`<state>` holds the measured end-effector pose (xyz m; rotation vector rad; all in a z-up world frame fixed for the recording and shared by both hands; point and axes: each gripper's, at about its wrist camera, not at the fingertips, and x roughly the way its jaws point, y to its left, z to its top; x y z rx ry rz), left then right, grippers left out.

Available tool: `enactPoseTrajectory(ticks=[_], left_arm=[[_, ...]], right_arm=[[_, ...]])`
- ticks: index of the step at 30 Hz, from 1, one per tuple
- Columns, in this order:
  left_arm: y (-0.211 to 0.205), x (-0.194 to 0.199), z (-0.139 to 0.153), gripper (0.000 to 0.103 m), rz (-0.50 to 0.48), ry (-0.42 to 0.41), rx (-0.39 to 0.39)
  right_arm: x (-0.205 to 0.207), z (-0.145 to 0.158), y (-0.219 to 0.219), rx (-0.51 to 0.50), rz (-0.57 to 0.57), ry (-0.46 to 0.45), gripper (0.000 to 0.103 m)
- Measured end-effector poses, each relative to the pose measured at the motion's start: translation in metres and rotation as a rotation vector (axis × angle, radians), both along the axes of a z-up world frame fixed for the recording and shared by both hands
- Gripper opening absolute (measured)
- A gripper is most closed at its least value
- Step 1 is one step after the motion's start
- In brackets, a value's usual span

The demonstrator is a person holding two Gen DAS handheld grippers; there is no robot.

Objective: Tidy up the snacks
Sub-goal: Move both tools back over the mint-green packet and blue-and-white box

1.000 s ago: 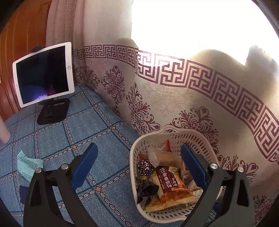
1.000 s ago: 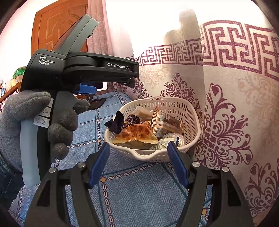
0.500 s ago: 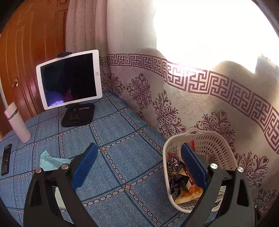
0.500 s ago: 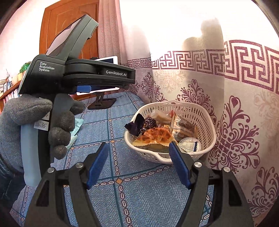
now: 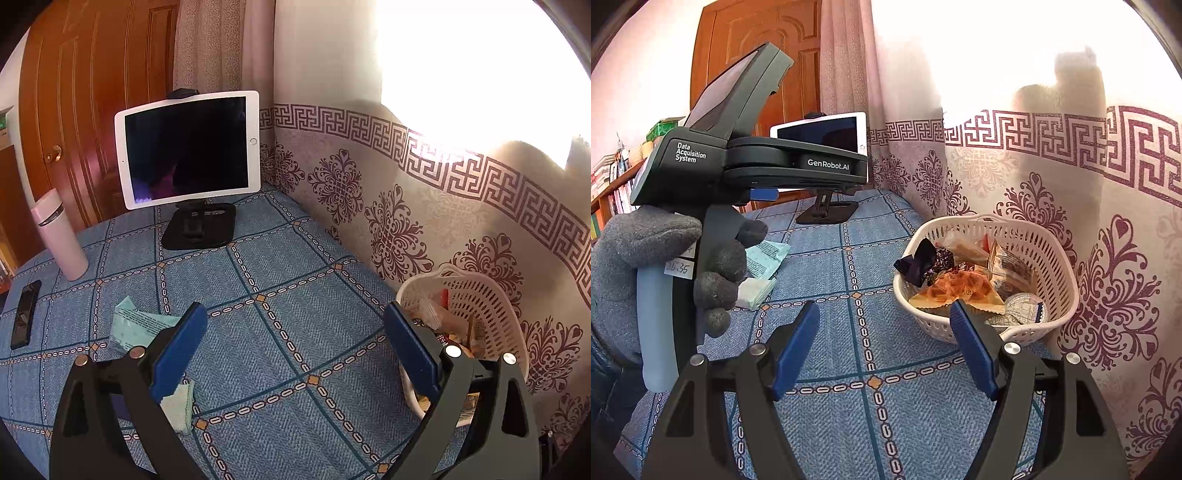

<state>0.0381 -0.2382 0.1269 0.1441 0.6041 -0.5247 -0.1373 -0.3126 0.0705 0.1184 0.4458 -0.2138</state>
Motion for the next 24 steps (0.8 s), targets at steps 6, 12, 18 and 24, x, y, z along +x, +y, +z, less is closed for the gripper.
enactPoseTrajectory(ticks=[6,12,18,24], left_arm=[[0.018,0.009,-0.006,0.097,0.033,0.020,-0.008],[0.046,0.026,-0.015,0.097,0.096,0.051,-0.014],[0.083,0.053,-0.025,0.097,0.191,0.086,-0.013],[0.110,0.089,-0.037,0.097,0.320,0.159,-0.009]], right_arm=[[0.007,-0.003,0.010,0.007,0.045,0.027,0.079],[0.015,-0.009,0.017,0.024,0.082,0.058,0.080],[0.026,-0.014,0.026,0.031,0.114,0.085,0.080],[0.030,-0.018,0.033,0.029,0.137,0.096,0.080]])
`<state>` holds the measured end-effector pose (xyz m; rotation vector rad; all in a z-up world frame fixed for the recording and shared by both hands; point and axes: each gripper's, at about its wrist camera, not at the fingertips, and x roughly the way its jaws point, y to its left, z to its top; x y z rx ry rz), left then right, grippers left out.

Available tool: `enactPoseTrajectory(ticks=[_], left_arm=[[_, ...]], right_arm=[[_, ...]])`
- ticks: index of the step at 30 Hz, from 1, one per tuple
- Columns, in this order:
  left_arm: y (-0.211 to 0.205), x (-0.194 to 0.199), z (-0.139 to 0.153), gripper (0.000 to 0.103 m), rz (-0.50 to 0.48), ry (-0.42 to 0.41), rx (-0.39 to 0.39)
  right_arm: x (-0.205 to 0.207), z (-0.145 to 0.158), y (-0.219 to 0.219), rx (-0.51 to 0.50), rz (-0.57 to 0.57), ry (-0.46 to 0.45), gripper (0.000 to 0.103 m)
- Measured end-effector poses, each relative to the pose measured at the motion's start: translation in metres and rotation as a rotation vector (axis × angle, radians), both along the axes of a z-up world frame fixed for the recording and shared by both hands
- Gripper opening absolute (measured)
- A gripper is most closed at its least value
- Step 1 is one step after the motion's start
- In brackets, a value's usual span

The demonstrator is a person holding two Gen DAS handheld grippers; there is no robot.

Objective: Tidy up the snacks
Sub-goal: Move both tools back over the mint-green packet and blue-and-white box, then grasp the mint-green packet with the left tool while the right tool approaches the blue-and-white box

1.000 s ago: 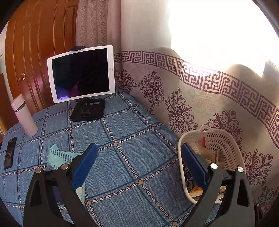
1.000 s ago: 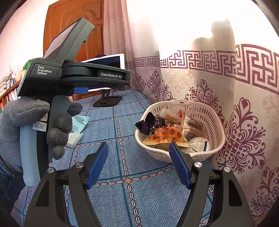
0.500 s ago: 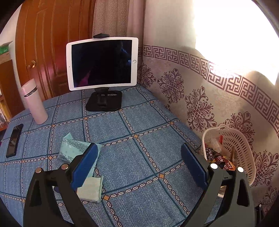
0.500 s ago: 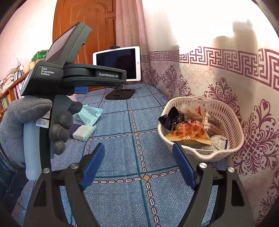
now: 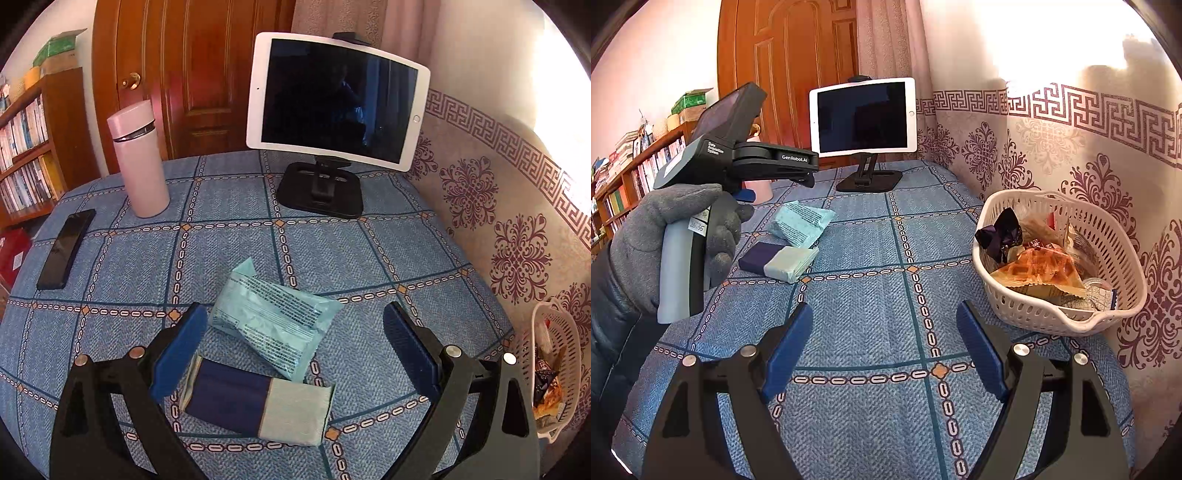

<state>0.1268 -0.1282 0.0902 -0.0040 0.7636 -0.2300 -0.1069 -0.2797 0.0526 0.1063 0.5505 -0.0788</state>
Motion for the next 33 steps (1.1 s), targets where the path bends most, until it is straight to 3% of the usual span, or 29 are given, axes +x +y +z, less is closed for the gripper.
enactPoseTrajectory(ticks=[6,11,14,22,33], left_arm=[[0.014,0.044,-0.029,0.097,0.101,0.170,-0.024],[0.026,0.070,-0.047,0.097,0.178,0.294,-0.168],[0.029,0.078,-0.052,0.097,0.221,0.308,-0.220],[0.027,0.090,-0.068,0.097,0.239,0.329,-0.180],[0.090,0.078,-0.070,0.097,0.271,0.330,-0.149]], right_arm=[[0.002,-0.003,-0.006,0.014,-0.011,0.007,0.080],[0.002,-0.006,-0.012,0.027,-0.021,0.010,0.080],[0.002,-0.008,-0.013,0.032,-0.021,0.016,0.080],[0.004,-0.010,-0.010,0.025,-0.023,0.020,0.080],[0.012,-0.010,0.006,-0.001,0.013,0.031,0.080]])
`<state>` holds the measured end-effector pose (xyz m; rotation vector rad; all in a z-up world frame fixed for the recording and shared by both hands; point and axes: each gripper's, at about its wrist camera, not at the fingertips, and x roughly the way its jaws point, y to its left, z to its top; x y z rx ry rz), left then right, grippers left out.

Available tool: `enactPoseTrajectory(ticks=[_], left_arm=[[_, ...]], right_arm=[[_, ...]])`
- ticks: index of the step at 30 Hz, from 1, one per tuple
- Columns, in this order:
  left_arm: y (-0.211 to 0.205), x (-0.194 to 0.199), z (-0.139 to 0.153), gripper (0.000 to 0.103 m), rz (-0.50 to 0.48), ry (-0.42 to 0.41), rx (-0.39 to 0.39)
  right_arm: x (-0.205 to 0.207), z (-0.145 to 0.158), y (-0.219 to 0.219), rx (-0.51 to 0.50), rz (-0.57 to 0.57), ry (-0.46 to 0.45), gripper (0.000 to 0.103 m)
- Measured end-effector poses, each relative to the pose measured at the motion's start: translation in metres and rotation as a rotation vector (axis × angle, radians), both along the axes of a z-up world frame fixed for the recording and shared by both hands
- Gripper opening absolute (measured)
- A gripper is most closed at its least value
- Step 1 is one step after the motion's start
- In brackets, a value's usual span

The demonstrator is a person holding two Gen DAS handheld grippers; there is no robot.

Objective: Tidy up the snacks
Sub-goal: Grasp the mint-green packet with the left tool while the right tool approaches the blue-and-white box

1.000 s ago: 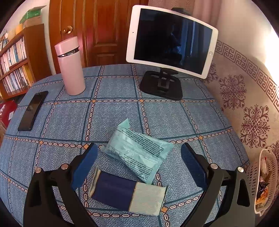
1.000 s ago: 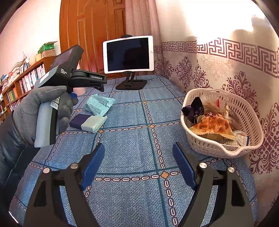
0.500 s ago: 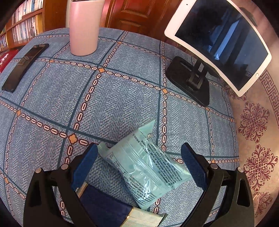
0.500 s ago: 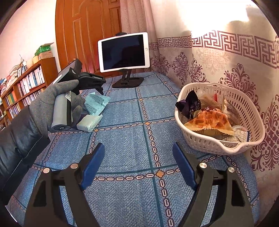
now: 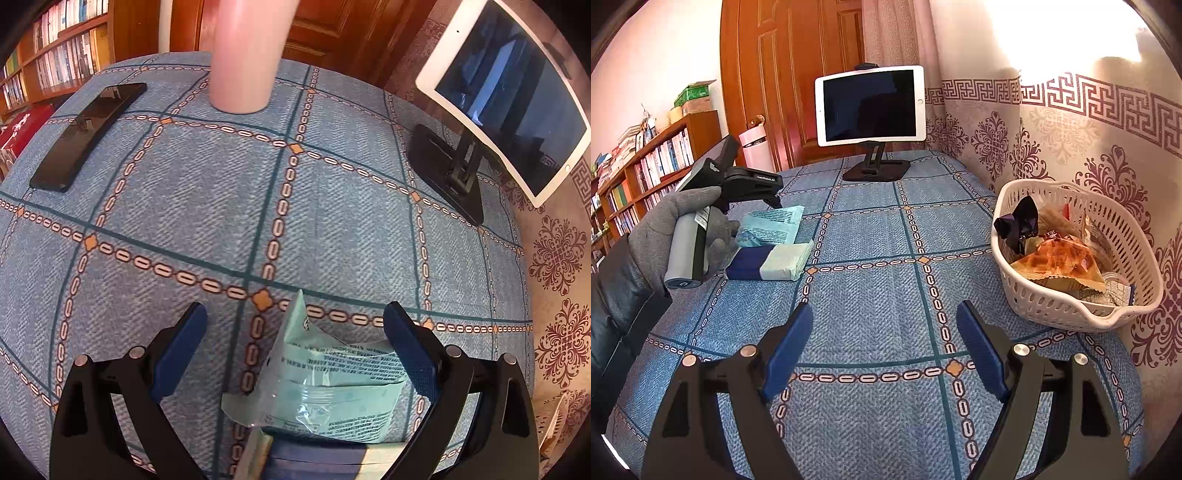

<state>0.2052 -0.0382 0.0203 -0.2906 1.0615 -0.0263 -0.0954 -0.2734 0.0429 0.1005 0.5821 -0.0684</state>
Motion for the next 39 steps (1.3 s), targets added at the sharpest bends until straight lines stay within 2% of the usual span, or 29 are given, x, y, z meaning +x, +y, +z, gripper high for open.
enactPoseTrajectory(ticks=[10,19,23,31,39], left_arm=[[0.060,-0.050,-0.005,0.097,-0.022,-0.020,0.002],[0.086,-0.108,-0.009,0.097,-0.078,-0.033,0.062],[0.088,-0.130,-0.006,0.097,-0.116,-0.067,0.093],[0.088,-0.161,0.002,0.097,-0.189,-0.155,0.188],[0.110,-0.171,0.016,0.097,-0.138,-0.214,0.181]], right_arm=[[0.008,-0.002,0.024,0.005,0.067,0.031,0.080],[0.043,-0.015,0.040,0.189,0.177,0.157,0.080],[0.064,-0.024,0.055,0.246,0.205,0.215,0.080],[0.094,-0.035,0.101,0.180,0.225,0.260,0.080],[0.110,-0.041,0.127,0.051,0.200,0.296,0.080]])
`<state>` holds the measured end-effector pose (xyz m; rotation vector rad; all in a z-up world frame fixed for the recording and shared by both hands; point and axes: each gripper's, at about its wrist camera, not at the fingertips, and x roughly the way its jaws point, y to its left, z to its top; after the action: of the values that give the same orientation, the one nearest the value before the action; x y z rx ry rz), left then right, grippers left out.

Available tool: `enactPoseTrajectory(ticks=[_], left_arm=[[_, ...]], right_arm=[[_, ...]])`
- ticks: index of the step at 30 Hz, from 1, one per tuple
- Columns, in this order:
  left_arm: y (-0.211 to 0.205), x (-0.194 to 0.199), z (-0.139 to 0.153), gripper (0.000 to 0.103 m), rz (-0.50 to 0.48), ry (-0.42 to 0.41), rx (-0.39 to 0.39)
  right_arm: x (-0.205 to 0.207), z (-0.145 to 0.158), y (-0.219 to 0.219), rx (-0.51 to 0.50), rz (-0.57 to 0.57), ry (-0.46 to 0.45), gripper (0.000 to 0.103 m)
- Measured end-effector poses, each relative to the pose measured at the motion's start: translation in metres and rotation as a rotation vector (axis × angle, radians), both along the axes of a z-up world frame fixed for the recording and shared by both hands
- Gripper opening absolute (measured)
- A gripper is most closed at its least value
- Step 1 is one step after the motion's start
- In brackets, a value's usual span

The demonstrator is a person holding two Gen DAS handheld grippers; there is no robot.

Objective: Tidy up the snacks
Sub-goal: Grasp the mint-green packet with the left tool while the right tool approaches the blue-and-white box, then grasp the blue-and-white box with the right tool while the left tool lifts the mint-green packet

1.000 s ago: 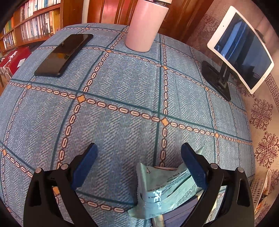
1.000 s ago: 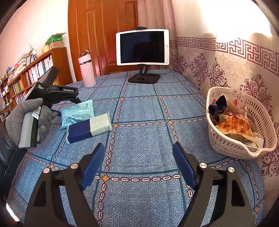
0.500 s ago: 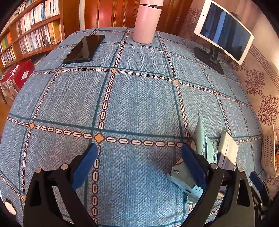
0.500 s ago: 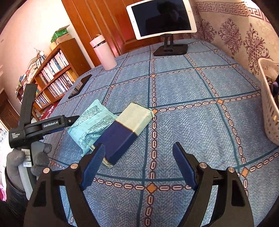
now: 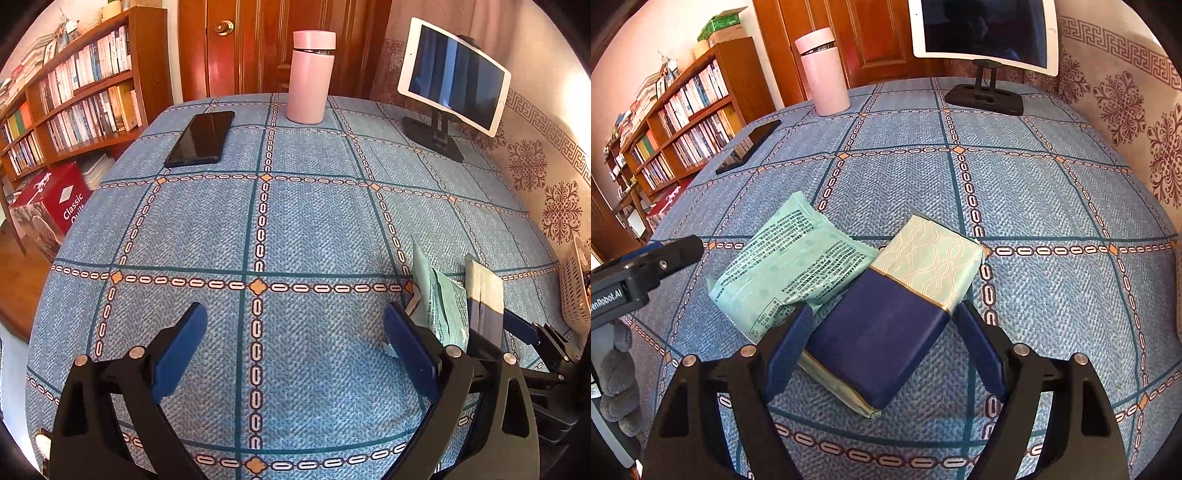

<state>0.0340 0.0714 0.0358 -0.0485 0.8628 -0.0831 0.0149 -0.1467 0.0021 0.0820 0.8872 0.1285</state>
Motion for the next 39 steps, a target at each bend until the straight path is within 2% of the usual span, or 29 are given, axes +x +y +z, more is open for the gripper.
enactPoseTrajectory(ticks=[4,8,12,17,20,26,27,34,39], left_arm=[[-0.002,-0.003,0.007,0.097,-0.012,-0.032,-0.019],[-0.018,-0.006,0.011,0.097,-0.055,-0.059,-0.019],[-0.043,-0.013,0.011,0.097,-0.117,-0.091,0.011],[-0.072,-0.022,0.007,0.097,-0.209,-0.117,0.060],[-0.083,-0.020,0.000,0.097,-0.242,-0.114,0.091],[-0.094,-0.011,-0.023,0.097,-0.275,-0.054,0.138],[-0.094,-0.010,-0.026,0.096,-0.276,-0.045,0.143],[-0.094,-0.005,-0.036,0.071,-0.307,-0.011,0.116],[-0.087,-0.007,-0.034,0.067,-0.275,-0.034,0.098]], right_arm=[[-0.009,0.003,-0.009,-0.054,-0.019,-0.004,0.080],[-0.019,0.002,-0.035,-0.050,-0.074,0.010,0.079],[-0.025,0.000,-0.056,-0.024,-0.108,0.015,0.080],[-0.028,0.002,-0.063,-0.008,-0.092,-0.005,0.080],[-0.030,0.004,-0.065,0.004,-0.085,-0.015,0.079],[-0.031,0.005,-0.069,0.025,-0.085,-0.025,0.080],[-0.031,0.006,-0.069,0.027,-0.082,-0.028,0.080],[-0.024,0.009,-0.059,0.025,-0.048,-0.041,0.080],[-0.012,0.006,-0.049,0.006,-0.022,-0.030,0.079]])
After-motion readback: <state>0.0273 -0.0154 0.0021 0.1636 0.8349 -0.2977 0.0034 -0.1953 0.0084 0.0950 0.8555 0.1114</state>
